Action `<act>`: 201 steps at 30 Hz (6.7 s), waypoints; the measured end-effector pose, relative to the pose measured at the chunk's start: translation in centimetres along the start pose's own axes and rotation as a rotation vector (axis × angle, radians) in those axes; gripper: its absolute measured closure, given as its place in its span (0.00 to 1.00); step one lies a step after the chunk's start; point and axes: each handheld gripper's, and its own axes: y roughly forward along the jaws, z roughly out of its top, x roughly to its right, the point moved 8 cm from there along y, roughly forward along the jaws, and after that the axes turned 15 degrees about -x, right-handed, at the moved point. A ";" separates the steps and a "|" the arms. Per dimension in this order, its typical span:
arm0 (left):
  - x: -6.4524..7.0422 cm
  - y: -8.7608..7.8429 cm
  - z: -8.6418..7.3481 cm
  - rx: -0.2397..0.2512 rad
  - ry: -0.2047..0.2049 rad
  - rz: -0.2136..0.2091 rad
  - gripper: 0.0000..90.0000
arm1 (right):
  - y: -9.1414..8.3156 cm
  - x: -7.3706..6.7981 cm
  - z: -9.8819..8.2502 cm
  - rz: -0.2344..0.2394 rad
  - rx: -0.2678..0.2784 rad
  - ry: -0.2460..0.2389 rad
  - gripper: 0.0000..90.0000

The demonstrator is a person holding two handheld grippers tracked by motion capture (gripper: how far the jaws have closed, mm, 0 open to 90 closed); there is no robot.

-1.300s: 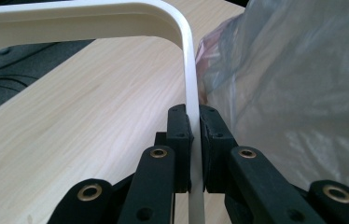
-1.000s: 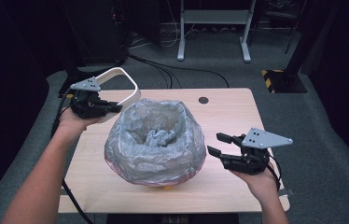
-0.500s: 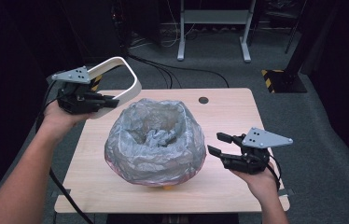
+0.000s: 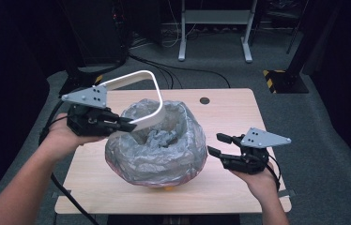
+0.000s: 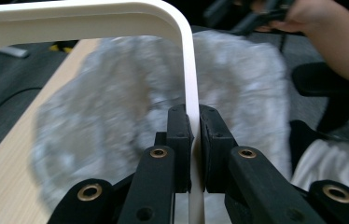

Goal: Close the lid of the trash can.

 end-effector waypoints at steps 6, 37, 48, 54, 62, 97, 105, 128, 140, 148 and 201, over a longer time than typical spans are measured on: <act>2.6 1.3 1.2 -0.028 0.091 -0.042 0.93 | -0.3 0.2 0.4 0.000 0.016 0.015 0.52; 2.9 1.2 -0.8 0.011 0.011 -0.045 0.65 | 2.4 3.1 11.6 0.141 0.005 -0.032 0.47; 2.8 0.8 -2.0 0.046 -0.004 -0.059 0.69 | 7.7 2.8 14.7 0.166 -0.130 -0.071 0.54; 3.0 1.5 -1.7 0.028 0.011 -0.066 0.76 | 8.9 3.2 14.7 0.182 -0.182 -0.066 0.64; 3.1 2.0 -1.5 0.013 0.041 -0.084 0.85 | 9.3 3.3 14.5 0.185 -0.228 -0.076 0.75; 4.1 1.7 -1.2 0.016 0.144 -0.079 0.88 | 6.5 2.9 15.1 0.093 -0.190 -0.097 0.93; 4.2 2.4 -1.6 0.001 0.142 -0.068 0.88 | 7.1 3.0 14.4 0.099 -0.159 -0.082 0.93; 3.2 2.0 -1.1 0.023 0.104 -0.143 0.89 | 7.8 3.4 14.6 0.085 -0.144 -0.096 0.93; 3.4 2.8 -0.7 0.007 0.084 -0.178 0.90 | 8.5 4.0 13.5 0.114 -0.163 -0.066 0.93; 3.4 2.2 -0.6 0.006 0.104 -0.151 0.90 | 8.4 4.0 13.6 0.112 -0.164 -0.062 0.93; 3.8 3.0 -1.4 -0.020 0.154 -0.135 0.90 | 6.9 2.8 13.6 -0.012 -0.056 -0.165 0.93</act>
